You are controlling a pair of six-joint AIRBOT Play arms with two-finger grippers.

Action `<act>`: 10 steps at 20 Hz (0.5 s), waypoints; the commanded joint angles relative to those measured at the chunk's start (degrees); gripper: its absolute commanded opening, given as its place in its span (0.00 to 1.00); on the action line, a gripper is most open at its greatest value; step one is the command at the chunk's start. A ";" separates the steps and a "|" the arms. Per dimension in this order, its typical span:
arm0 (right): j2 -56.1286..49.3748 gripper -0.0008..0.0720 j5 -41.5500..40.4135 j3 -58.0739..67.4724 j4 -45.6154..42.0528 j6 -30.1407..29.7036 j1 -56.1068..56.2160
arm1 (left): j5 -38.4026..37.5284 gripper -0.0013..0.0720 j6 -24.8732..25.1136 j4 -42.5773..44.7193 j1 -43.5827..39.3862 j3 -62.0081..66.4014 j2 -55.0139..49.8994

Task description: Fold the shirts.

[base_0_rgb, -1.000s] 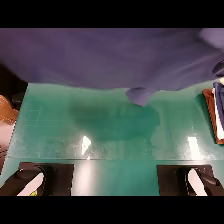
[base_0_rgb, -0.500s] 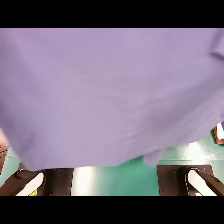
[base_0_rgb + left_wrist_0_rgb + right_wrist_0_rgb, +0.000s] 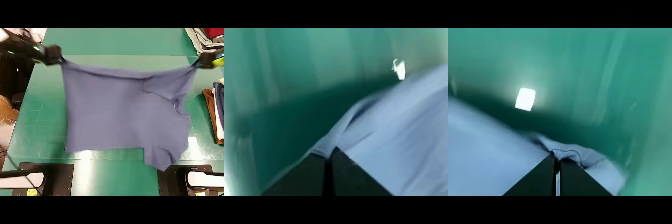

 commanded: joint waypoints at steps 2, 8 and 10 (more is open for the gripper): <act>-12.66 0.03 -6.82 1.14 0.24 0.94 0.92 | 10.93 0.06 3.13 0.76 0.04 -1.36 -12.13; -17.49 0.03 -8.55 12.33 0.00 1.29 0.72 | 20.63 0.05 8.13 1.14 0.07 1.86 -12.66; -16.46 0.03 -6.64 12.48 -0.04 1.29 -0.20 | 14.58 0.05 12.37 2.97 0.07 3.78 -12.66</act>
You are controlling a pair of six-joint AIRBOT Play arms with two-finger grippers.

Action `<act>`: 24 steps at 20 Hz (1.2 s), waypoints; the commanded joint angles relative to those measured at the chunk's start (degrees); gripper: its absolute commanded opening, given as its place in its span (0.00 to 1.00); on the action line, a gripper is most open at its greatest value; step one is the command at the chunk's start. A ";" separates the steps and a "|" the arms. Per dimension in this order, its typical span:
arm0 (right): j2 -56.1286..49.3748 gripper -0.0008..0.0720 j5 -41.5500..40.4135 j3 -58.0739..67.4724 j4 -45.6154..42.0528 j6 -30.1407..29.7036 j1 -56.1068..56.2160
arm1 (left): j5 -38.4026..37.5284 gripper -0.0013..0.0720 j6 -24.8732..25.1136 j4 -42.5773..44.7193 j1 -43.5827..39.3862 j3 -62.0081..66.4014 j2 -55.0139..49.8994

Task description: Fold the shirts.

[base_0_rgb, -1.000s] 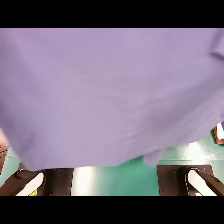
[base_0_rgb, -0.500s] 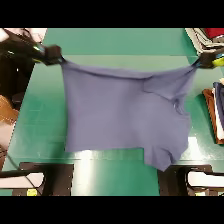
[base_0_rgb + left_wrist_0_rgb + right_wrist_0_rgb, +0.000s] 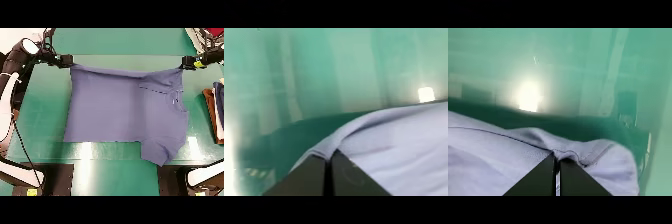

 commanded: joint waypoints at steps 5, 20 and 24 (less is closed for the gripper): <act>5.27 0.03 6.75 -6.97 -8.68 0.17 0.44 | -15.06 0.05 0.81 8.52 0.07 -0.22 -0.39; 20.13 0.51 2.56 -36.98 -8.46 6.08 1.77 | -23.08 0.70 -6.19 9.11 1.14 -13.14 1.36; 30.36 0.51 7.63 -40.26 -8.46 4.39 -2.58 | -26.23 0.70 -5.18 9.33 5.60 -20.55 11.89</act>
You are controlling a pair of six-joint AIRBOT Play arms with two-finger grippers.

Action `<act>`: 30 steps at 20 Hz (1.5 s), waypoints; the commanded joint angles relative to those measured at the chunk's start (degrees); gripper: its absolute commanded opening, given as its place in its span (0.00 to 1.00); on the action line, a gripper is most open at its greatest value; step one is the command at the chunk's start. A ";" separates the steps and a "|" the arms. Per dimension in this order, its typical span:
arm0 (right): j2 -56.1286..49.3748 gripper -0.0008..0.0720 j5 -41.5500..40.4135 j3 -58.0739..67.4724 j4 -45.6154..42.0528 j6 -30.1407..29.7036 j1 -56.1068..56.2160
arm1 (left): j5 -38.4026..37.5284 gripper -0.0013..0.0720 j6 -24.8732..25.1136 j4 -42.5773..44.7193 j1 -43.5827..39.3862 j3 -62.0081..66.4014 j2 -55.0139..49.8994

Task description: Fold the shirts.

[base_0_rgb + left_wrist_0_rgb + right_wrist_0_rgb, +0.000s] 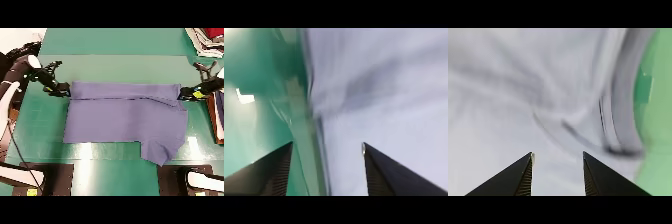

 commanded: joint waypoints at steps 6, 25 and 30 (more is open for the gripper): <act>19.91 0.43 3.96 -12.50 0.07 -1.46 -6.60 | 2.12 0.70 0.24 -4.52 3.50 -35.04 26.03; 23.43 0.43 10.86 -22.93 -0.55 -1.49 -10.03 | 10.05 0.05 1.92 -14.34 3.50 -51.04 31.95; 23.43 0.71 11.47 -37.51 1.95 -1.49 -19.02 | 9.55 0.05 2.64 -14.45 3.50 -46.34 31.95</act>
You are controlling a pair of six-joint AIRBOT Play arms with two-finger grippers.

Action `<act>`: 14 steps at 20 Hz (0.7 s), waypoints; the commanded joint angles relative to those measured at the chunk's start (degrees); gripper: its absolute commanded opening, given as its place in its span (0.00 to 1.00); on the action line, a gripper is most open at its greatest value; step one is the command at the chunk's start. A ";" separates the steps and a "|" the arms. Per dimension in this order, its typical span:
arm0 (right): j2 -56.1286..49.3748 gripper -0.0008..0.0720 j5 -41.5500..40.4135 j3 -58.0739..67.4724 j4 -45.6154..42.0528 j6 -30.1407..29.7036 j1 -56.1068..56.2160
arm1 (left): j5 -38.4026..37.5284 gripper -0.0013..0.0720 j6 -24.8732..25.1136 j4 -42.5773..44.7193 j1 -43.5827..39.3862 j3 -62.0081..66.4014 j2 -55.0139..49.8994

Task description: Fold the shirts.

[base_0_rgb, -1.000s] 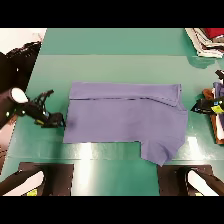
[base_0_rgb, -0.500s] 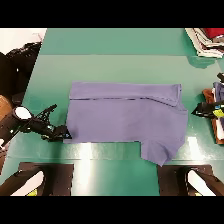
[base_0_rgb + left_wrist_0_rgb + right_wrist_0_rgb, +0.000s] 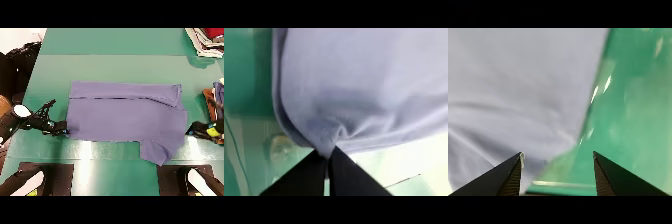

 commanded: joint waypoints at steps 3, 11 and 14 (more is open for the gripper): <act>0.00 0.68 1.57 -12.96 7.93 -0.22 -4.48 | 0.17 0.06 0.37 -0.52 0.00 2.60 0.04; 0.00 0.56 1.51 -14.95 10.05 1.20 6.29 | -0.02 0.06 0.39 -0.52 0.00 2.60 0.04; 0.00 0.03 1.70 -14.47 10.01 0.59 6.99 | -0.85 0.05 1.42 -0.48 0.00 2.60 0.11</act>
